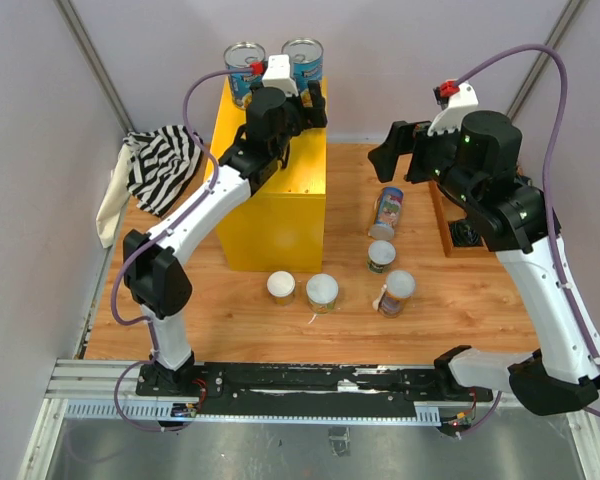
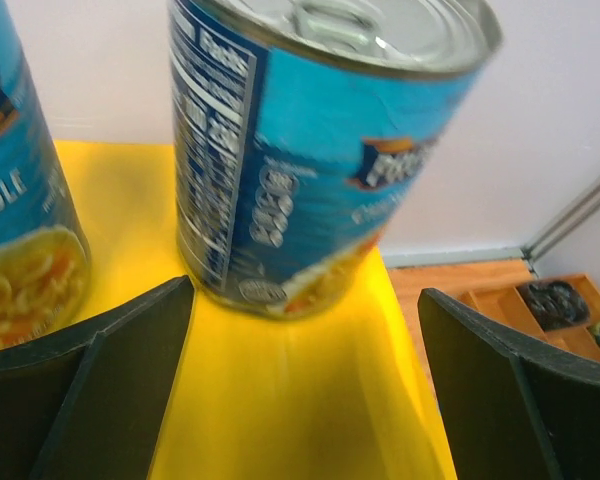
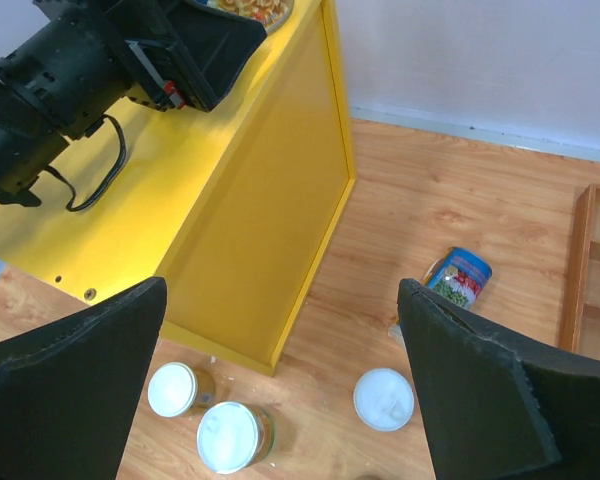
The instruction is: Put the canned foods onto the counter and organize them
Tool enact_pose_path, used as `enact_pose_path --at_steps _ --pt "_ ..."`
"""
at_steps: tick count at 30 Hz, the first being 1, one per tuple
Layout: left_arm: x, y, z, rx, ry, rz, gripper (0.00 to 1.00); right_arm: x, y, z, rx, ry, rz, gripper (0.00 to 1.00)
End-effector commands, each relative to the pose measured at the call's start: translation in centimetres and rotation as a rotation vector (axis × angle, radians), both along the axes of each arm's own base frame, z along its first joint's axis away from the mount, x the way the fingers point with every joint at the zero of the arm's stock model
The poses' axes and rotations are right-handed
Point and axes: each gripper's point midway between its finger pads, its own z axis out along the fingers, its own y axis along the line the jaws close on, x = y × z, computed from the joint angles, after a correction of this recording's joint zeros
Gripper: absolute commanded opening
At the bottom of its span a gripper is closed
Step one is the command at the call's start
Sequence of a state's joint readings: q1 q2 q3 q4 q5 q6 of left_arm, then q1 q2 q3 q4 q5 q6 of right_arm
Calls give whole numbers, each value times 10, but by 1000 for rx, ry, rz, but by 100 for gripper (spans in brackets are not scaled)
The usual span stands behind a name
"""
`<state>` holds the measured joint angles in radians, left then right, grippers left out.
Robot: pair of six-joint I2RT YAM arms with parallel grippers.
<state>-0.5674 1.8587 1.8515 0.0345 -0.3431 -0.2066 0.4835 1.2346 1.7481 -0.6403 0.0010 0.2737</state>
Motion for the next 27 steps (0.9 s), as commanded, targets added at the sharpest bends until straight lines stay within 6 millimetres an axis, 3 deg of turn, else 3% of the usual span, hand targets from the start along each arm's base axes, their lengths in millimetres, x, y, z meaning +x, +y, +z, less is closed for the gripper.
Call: enact_pose_path --at_steps 1,8,11,20,27 --pt "-36 0 33 -3 -42 -23 99 -8 -20 -12 4 44 -68 98" --pt "-93 -6 59 -2 -76 -67 99 -13 -33 -61 -25 171 -150 99" --pt "-124 -13 64 12 -80 -100 99 -10 -40 -94 -57 262 -192 99" --pt "-208 -17 60 -34 -96 -194 99 18 -56 -180 -37 434 -297 99" --pt "-250 -26 45 -67 -80 -262 99 43 -51 -235 -44 539 -331 98"
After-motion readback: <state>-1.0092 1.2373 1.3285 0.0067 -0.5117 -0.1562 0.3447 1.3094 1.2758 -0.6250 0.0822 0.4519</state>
